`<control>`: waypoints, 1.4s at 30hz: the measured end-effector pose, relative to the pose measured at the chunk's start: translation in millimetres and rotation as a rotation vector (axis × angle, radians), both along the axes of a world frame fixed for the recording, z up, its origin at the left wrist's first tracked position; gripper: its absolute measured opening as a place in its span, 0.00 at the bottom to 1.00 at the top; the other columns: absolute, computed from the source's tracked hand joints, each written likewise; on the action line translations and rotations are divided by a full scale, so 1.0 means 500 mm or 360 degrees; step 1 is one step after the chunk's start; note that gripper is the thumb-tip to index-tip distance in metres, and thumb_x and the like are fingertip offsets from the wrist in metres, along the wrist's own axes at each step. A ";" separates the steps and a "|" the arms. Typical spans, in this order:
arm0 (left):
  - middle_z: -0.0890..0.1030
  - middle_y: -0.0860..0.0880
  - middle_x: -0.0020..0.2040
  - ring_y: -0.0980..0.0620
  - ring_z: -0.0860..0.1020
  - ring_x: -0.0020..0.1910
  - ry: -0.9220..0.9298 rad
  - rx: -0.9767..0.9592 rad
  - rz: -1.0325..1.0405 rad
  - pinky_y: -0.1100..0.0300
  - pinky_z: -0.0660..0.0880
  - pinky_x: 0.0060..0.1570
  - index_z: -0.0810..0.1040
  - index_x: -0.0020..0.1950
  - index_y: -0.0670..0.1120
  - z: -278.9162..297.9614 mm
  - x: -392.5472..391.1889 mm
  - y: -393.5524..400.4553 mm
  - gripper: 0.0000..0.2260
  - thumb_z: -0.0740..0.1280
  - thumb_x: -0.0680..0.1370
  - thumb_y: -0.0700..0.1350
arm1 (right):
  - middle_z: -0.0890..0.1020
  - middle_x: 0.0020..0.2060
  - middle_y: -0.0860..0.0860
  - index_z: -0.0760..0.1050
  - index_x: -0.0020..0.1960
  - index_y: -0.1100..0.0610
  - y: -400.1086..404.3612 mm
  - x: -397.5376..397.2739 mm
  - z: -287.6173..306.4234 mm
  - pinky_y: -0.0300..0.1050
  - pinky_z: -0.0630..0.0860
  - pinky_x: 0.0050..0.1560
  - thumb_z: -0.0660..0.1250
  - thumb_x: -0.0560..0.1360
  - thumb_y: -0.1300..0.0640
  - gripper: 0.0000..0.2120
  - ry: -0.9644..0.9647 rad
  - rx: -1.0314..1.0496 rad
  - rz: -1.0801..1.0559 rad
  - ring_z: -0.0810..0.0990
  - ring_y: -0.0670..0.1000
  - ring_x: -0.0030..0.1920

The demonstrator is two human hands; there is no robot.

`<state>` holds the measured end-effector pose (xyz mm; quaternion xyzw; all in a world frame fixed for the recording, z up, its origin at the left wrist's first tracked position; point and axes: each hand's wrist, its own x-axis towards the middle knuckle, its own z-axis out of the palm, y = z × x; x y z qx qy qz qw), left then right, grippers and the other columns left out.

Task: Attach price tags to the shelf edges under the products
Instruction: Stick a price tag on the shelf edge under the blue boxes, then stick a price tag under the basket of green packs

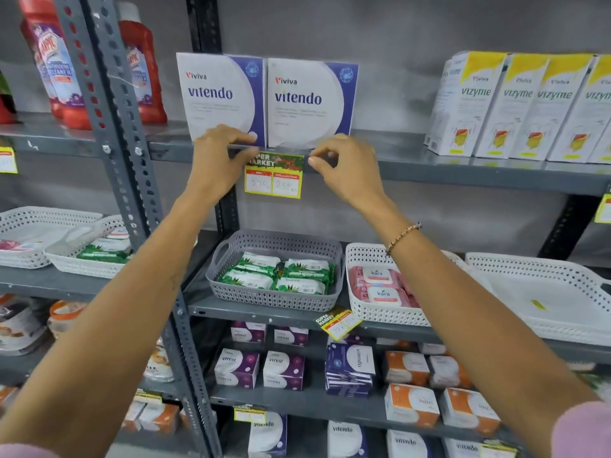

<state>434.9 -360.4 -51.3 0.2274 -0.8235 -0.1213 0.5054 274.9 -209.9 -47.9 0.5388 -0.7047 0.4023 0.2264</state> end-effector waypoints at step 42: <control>0.78 0.45 0.42 0.51 0.75 0.35 -0.0892 0.1746 0.0272 0.59 0.73 0.44 0.78 0.53 0.43 -0.527 -0.155 0.154 0.11 0.68 0.76 0.48 | 0.85 0.49 0.51 0.83 0.47 0.53 0.070 -0.092 -0.457 0.44 0.75 0.43 0.71 0.73 0.56 0.04 -0.0455 0.1071 -0.0287 0.82 0.53 0.49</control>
